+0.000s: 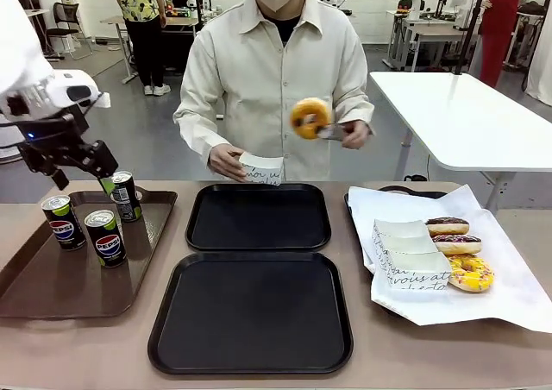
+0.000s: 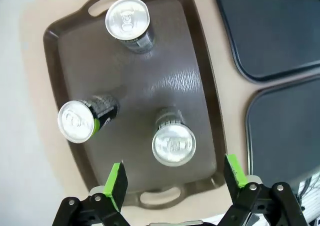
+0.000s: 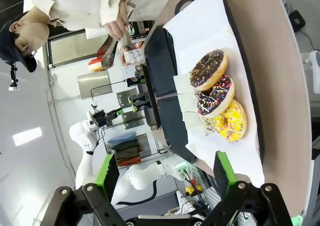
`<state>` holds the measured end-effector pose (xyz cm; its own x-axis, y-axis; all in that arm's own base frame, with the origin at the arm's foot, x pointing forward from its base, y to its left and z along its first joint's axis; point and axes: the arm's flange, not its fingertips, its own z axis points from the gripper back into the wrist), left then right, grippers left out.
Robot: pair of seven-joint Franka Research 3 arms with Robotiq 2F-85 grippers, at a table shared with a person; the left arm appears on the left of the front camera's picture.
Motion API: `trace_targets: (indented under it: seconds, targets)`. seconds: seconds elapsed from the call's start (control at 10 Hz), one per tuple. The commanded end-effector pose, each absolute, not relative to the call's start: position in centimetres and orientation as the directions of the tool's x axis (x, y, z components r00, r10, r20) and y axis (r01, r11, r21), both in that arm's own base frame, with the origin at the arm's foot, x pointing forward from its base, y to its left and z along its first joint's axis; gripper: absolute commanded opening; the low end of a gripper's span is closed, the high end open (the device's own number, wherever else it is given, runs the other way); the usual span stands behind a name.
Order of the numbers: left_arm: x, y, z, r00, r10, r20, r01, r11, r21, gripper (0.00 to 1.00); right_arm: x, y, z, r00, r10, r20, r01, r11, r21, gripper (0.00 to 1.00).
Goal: Set up donuts and drinks on trays.
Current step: Pick up one Pepsi coke and place it on the Flat Tray.
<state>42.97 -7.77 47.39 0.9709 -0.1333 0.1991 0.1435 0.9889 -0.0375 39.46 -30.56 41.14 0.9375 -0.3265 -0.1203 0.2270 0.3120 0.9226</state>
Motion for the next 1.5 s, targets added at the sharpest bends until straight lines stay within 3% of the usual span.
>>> trace_targets:
  seconds: [0.0,0.1,0.8,1.0,1.2,1.4]
  targets:
    - [42.4,-8.2,46.5,0.97,-0.068,0.233,0.085,0.995,-0.061,1.0,39.6,-30.5,41.2,0.938,-0.329,-0.109,0.212,0.297,0.931,1.0]
    - [43.0,-7.8,47.4,0.971,-0.133,0.199,0.144,0.989,-0.038,1.0,39.6,-30.5,41.2,0.938,-0.329,-0.109,0.212,0.297,0.931,1.0]
    - [41.9,-8.7,47.7,0.977,-0.101,0.189,0.111,0.993,-0.041,1.0,39.6,-30.5,41.2,0.938,-0.329,-0.109,0.212,0.297,0.931,1.0]
    - [39.5,-10.1,47.8,0.985,-0.165,0.058,0.164,0.986,0.026,1.0,39.6,-30.5,41.2,0.938,-0.329,-0.109,0.212,0.297,0.931,1.0]
    - [39.8,-10.4,46.3,0.995,-0.102,0.018,0.101,0.994,0.05,1.0,39.6,-30.5,41.2,0.938,-0.329,-0.109,0.212,0.297,0.931,1.0]
    - [40.7,-10.5,44.2,0.996,-0.052,0.067,0.047,0.996,0.077,1.0,39.6,-30.5,41.2,0.938,-0.329,-0.109,0.212,0.297,0.931,1.0]
